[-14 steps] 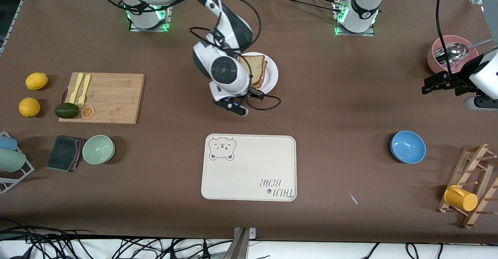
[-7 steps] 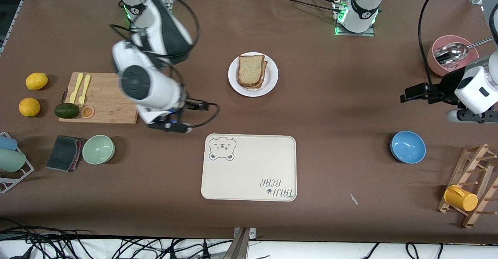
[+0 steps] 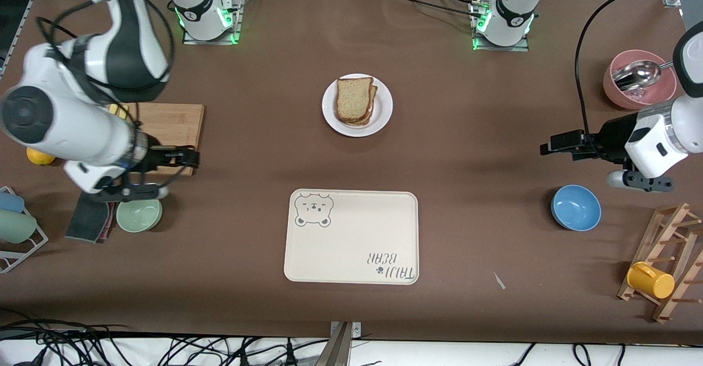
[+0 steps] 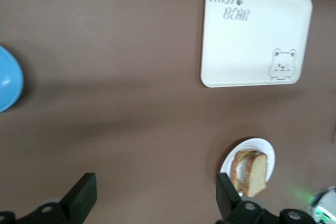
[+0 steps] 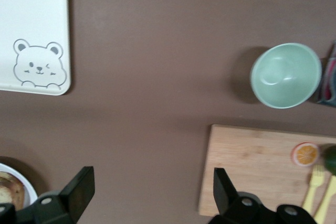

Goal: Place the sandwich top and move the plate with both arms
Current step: 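Withdraw the right gripper while the left gripper reaches toward the plate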

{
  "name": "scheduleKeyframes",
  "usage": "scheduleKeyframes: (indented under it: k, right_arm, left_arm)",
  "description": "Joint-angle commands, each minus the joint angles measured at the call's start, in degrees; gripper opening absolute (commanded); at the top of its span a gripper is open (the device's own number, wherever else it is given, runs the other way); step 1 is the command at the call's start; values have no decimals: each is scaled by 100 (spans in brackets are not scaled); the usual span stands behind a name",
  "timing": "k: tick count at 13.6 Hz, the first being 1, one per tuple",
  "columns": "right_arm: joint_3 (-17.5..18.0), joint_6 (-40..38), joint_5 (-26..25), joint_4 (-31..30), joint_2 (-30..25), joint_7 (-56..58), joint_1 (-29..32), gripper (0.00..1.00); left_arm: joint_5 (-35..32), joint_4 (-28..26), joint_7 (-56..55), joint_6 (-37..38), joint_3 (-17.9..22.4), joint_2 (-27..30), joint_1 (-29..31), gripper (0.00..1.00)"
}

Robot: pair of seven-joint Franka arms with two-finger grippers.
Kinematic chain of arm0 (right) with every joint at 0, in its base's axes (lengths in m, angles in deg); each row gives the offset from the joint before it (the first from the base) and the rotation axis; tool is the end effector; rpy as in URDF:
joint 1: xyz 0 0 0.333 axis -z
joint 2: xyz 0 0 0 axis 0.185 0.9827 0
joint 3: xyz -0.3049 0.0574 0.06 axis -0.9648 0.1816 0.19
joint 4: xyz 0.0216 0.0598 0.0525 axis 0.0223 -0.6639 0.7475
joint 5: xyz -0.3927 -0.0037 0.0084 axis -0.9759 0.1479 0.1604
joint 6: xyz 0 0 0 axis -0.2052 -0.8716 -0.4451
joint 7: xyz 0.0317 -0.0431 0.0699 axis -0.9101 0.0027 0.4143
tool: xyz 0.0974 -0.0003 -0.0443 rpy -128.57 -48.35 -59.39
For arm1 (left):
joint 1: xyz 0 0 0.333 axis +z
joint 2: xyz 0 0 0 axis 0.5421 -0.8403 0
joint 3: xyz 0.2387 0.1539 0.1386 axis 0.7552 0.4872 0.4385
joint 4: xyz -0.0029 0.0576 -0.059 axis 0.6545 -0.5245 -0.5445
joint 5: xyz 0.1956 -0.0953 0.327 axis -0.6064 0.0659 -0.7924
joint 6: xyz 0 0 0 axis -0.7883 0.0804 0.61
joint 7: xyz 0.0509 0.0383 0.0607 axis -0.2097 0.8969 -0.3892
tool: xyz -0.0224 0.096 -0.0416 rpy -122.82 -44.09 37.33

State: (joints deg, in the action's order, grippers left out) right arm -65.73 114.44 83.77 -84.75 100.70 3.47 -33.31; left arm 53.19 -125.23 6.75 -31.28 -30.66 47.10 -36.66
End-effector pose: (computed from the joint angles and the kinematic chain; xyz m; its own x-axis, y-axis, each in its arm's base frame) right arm 0.6500 0.1146 0.4765 0.9926 0.0684 -0.1005 0.0662 -0.9975 -0.0252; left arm 0.6329 -0.0238 0.4948 0.9881 -0.0367 -0.1495 0.0295 -0.9082 0.4175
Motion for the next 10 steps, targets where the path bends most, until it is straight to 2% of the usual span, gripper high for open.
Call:
scheduleKeyframes:
  k: [1, 2, 4, 6, 7, 9, 10]
  right_arm:
    - [-353, -427, -53, -78, -407, 215, -73, 100]
    - [-511, -665, -61, -69, -529, 363, -73, 100]
    - [-556, -868, -271, -78, -845, 671, -73, 100]
    - [-469, -896, -325, -157, -1092, 663, 102, 100]
    - [-416, -870, -308, -157, -1145, 681, 390, 100]
    - [153, -817, -438, -157, -1189, 663, 866, 100]
    - [243, -703, -544, -209, -1320, 594, 981, 100]
  left_arm:
    - [614, 19, 212, 13, -30, -218, -38, 100]
    - [1156, -15, 212, 92, -48, -427, -29, 100]
    - [2202, -218, 317, 355, -57, -779, -55, 100]
    - [2277, -200, 318, 348, -109, -1027, -291, 100]
    - [2260, -227, 318, 339, -118, -1106, -336, 100]
    - [2347, -227, 422, 330, -145, -1334, -477, 100]
    - [2382, -235, 554, 304, -171, -1404, -547, 100]
